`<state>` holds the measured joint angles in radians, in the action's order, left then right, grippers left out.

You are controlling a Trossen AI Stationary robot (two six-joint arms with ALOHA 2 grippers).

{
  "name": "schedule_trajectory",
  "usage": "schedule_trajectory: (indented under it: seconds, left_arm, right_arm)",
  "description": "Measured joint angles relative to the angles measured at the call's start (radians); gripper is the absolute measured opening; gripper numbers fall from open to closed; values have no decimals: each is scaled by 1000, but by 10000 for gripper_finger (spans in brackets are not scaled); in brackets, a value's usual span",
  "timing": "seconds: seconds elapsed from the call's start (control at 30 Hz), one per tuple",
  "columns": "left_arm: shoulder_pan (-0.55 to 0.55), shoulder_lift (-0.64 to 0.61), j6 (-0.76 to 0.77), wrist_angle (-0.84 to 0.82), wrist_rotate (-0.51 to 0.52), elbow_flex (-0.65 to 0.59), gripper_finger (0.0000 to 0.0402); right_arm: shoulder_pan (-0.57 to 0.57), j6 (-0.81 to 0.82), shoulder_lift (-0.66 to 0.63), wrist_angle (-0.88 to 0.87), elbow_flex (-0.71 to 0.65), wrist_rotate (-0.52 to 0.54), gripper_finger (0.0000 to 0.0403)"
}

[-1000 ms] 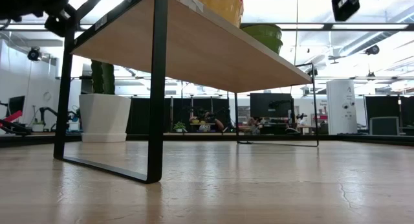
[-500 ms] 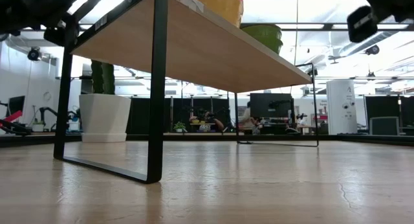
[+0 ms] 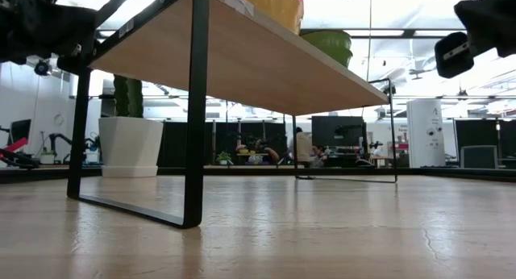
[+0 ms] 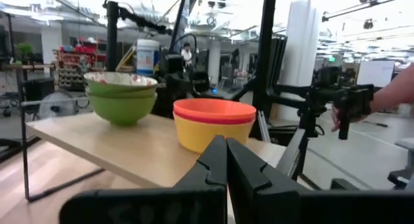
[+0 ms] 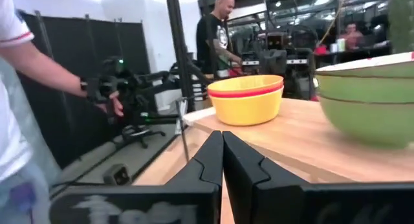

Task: Pick & Place Mini bowls
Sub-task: Return to Home Position

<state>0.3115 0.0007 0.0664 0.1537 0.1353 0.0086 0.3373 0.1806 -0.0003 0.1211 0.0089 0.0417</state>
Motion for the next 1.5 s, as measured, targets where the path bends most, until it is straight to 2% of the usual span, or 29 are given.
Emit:
schedule_trajectory:
  seconds: [0.17, 0.33, 0.6, 1.5]
  left_arm:
    - [0, -1, -24, 5, 16, 0, 0]
    - [0, 1, -57, -4, 17, 0, 0]
    - [0, 1, -16, -6, 19, -1, 0]
    - [-1, 1, -14, -6, 19, -2, 0]
  right_arm:
    - [0, -9, 3, -14, 0, 87, 9]
    - [0, 0, 3, -13, 0, 89, 9]
    - [0, -1, 3, -13, 0, 89, 9]
    - [0, -1, 3, -13, 0, 89, 9]
